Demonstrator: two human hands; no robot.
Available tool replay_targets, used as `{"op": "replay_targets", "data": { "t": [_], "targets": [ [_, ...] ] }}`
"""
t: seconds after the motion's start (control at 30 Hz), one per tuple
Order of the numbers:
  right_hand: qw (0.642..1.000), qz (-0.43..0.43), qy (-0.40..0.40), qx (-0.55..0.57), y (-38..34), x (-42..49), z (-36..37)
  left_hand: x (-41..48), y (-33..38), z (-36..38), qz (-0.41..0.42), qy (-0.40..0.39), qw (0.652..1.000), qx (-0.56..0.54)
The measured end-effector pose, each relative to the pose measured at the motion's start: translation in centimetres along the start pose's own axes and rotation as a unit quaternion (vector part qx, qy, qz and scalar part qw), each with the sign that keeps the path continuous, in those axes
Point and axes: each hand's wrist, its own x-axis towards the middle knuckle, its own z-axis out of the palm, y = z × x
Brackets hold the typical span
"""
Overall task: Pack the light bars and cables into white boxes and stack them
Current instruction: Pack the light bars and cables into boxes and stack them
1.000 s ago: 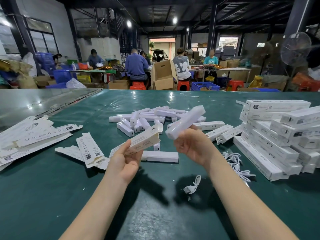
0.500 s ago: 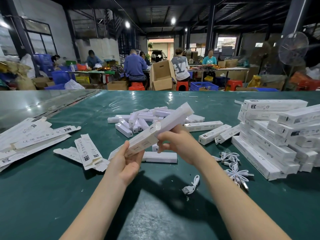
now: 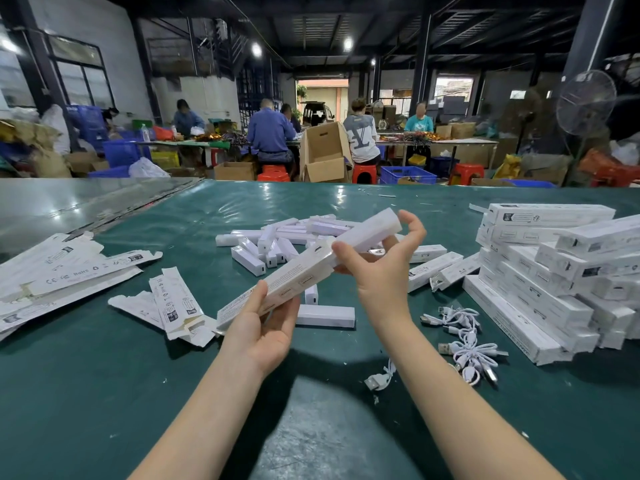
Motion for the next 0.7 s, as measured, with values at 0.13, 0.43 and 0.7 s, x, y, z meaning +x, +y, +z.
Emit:
{"op": "replay_targets", "data": {
  "t": [0.13,0.43,0.7],
  "targets": [
    [0.999,-0.039,0.001,-0.032,-0.2,-0.1,-0.2,0.1,0.0,0.1,-0.008,-0.009,1.0,-0.015],
    [0.948,0.047,-0.25,-0.19,0.4,-0.3,0.5,-0.2,0.4,0.0,0.001,-0.027,0.999,0.028],
    [0.75,0.194,-0.402,-0.489,-3.4,2.0,-2.8,-0.2,1.8,0.2,0.029,-0.052,0.998,0.0]
  ]
}}
